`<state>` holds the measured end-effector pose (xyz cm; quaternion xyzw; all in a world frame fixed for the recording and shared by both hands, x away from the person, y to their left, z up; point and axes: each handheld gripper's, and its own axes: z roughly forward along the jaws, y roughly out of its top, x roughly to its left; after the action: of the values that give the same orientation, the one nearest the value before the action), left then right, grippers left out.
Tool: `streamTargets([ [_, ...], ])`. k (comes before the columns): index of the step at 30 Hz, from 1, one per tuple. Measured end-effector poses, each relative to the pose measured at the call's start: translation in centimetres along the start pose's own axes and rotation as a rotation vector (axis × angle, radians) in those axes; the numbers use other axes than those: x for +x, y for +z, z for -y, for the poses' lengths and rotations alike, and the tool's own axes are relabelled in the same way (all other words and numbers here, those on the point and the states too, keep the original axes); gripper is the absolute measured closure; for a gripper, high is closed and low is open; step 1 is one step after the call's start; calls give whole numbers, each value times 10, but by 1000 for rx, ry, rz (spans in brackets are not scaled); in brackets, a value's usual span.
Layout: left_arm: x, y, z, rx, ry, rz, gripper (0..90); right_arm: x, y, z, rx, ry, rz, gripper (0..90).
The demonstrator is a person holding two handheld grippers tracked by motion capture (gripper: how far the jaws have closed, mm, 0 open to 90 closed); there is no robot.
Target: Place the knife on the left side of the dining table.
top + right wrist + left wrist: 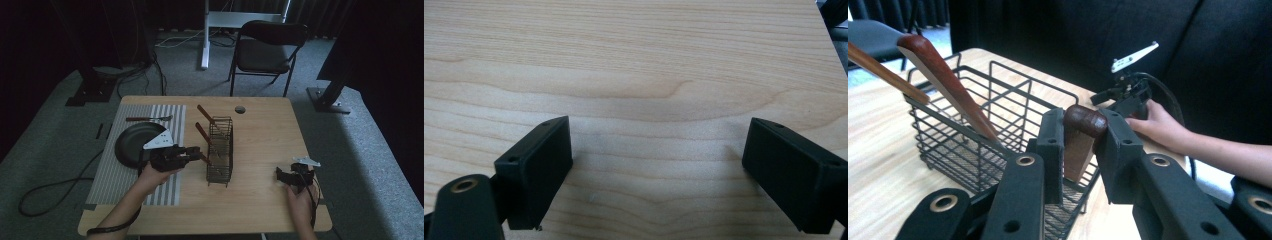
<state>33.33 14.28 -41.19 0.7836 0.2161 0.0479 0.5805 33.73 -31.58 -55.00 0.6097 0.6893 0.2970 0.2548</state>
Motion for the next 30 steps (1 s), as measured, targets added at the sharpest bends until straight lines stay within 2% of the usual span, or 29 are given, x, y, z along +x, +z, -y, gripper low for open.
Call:
streamTargets([
  [3, -3, 1, -2, 7, 15, -12, 748, 0, 0, 0, 0, 1, 0, 116],
  [6, -10, 4, -6, 13, 48, -23, 750, 0, 0, 0, 0, 1, 0, 116],
  [14, -11, 8, -12, 12, 43, -27, 752, 0, 0, 0, 0, 0, 0, 116],
  [16, -11, 8, -13, 1, 45, -25, 752, 0, 0, 0, 0, 0, 0, 116],
  [17, -11, 7, -14, -6, 46, -10, 752, 0, 0, 0, 0, 0, 0, 115],
  [20, -15, 5, -21, -6, 70, -21, 753, 0, 0, 0, 0, 0, 0, 116],
  [30, -21, -9, -40, -40, 96, -16, 753, 0, 0, 0, 0, 0, 0, 116],
])
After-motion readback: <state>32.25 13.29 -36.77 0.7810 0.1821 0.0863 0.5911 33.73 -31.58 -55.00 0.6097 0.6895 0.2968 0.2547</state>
